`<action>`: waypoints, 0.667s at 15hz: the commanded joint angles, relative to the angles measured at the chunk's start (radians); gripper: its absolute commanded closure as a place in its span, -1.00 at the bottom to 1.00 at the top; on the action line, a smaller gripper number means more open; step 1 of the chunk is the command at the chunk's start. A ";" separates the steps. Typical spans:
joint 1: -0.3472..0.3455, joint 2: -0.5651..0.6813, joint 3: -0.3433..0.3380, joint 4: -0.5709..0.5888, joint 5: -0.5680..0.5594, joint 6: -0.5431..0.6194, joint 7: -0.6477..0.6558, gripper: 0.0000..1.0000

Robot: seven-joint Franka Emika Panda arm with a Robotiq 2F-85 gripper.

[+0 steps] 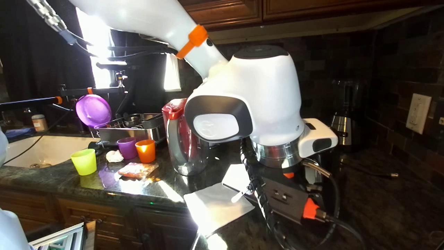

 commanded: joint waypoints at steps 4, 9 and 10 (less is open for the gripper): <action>0.002 -0.068 -0.003 -0.056 -0.018 -0.017 0.001 -1.00; -0.002 -0.111 -0.007 -0.101 -0.049 -0.003 0.021 -1.00; -0.004 -0.123 -0.008 -0.113 -0.058 0.004 0.019 -1.00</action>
